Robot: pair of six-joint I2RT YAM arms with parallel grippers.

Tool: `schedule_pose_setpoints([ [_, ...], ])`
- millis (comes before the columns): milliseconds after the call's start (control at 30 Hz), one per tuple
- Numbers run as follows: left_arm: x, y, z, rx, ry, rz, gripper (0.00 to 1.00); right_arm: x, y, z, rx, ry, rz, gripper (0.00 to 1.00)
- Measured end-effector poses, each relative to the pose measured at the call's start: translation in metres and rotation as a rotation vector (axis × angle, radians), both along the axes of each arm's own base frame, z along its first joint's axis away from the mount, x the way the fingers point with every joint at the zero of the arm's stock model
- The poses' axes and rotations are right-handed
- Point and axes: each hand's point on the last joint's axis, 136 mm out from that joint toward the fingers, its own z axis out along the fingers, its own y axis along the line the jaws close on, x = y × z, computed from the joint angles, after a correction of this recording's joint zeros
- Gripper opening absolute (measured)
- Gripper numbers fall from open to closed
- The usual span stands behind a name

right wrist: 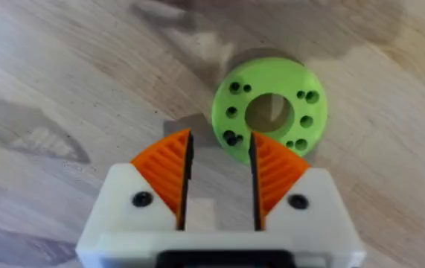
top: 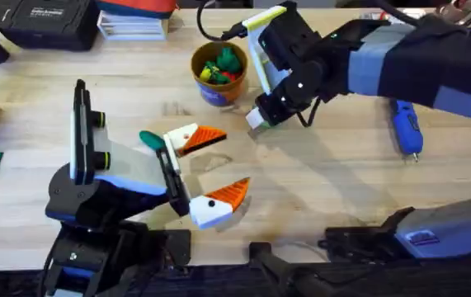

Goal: Pick up the gripper from the table and insert it into the empty holder that is missing its gripper. Then pick up a screw, insert it into the mounting hole, and use the screwdriver to tighten it. Finally, clean up the table by picking up the vegetable and placing it into the bucket.

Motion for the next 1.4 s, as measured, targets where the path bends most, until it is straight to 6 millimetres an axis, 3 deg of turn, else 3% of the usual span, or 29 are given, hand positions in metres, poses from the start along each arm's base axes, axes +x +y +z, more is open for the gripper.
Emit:
schedule_pose_setpoints([
  [267, 0.0, 0.0, 0.0, 0.0, 0.0, 0.0, 0.985, 0.0, -0.001, -0.015, -0.028, 0.026, 0.001, 0.288],
  [533, 0.0, 0.0, 0.0, 0.0, 0.0, 0.0, 0.985, 0.005, -0.002, -0.013, -0.034, 0.004, -0.002, 0.016],
  [900, 0.0, 0.0, 0.0, 0.0, 0.0, 0.0, 0.985, 0.005, -0.01, -0.009, -0.069, -0.012, -0.015, 0.007],
  [967, 0.0, 0.0, 0.0, 0.0, 0.0, 0.0, 0.985, 0.002, -0.016, 0.0, -0.085, -0.017, -0.016, 0.007],
  [1000, 0.0, 0.0, 0.0, 0.0, 0.0, 0.0, 0.985, 0.002, -0.019, 0.021, -0.089, -0.037, -0.018, 0.007],
  [1200, 0.0, 0.0, 0.0, 0.0, 0.0, 0.0, 0.986, 0.006, -0.016, 0.08, -0.053, -0.092, -0.02, 0.007],
  [1267, 0.0, 0.0, 0.0, 0.0, 0.0, 0.0, 0.986, 0.006, -0.011, 0.097, -0.028, -0.097, -0.012, 0.007],
  [1400, 0.0, 0.0, 0.0, 0.0, 0.0, 0.0, 0.985, 0.001, 0.018, 0.133, 0.086, -0.107, 0.051, 0.007],
])
